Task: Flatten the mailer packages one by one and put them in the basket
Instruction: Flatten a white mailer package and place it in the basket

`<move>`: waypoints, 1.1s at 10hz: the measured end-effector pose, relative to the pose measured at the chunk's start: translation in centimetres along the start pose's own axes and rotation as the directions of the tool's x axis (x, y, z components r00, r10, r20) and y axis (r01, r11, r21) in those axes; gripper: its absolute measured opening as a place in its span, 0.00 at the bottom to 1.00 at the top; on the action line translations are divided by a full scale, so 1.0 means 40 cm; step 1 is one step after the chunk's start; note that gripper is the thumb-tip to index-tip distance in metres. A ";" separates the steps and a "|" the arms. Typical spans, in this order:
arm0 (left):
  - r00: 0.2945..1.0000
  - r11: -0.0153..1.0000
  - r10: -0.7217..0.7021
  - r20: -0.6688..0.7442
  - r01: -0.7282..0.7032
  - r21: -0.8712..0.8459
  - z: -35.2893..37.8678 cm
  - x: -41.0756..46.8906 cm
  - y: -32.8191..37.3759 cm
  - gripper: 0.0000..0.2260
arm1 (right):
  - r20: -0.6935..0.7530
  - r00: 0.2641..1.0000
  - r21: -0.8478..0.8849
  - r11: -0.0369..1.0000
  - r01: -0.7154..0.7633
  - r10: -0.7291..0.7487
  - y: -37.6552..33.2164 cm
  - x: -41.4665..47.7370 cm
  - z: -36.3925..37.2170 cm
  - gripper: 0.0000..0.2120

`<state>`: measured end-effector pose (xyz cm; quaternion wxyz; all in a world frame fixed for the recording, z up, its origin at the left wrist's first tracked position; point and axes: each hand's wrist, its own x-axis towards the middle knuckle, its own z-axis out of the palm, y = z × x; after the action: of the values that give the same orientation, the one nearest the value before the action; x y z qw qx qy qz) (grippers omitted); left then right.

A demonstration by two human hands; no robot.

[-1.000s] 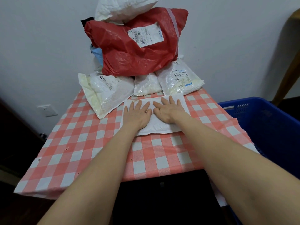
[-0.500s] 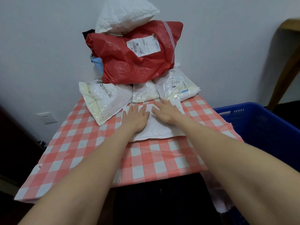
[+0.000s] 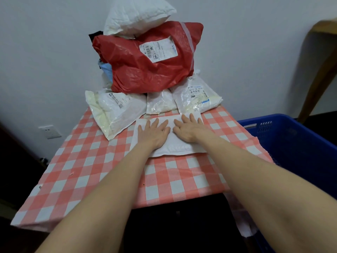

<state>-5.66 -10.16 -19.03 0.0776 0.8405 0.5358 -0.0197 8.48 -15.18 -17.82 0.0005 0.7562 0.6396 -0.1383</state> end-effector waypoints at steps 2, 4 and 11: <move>1.000 1.000 -0.004 -0.022 0.005 0.025 0.008 0.001 -0.001 0.23 | -0.004 1.000 0.000 1.000 -0.009 0.009 -0.002 0.002 0.006 0.27; 1.000 0.999 -0.010 -0.025 0.011 0.031 0.012 -0.001 -0.001 0.23 | -0.004 1.000 -0.003 1.000 -0.013 0.013 0.000 0.007 0.012 0.27; 0.999 0.999 -0.003 -0.043 0.005 0.034 0.017 0.003 -0.001 0.23 | -0.021 1.000 -0.011 1.000 -0.016 0.016 0.001 0.012 0.017 0.27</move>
<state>-5.62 -10.13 -19.70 0.0518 0.8408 0.5387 -0.0109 8.43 -14.85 -18.57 -0.0009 0.7626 0.6344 -0.1265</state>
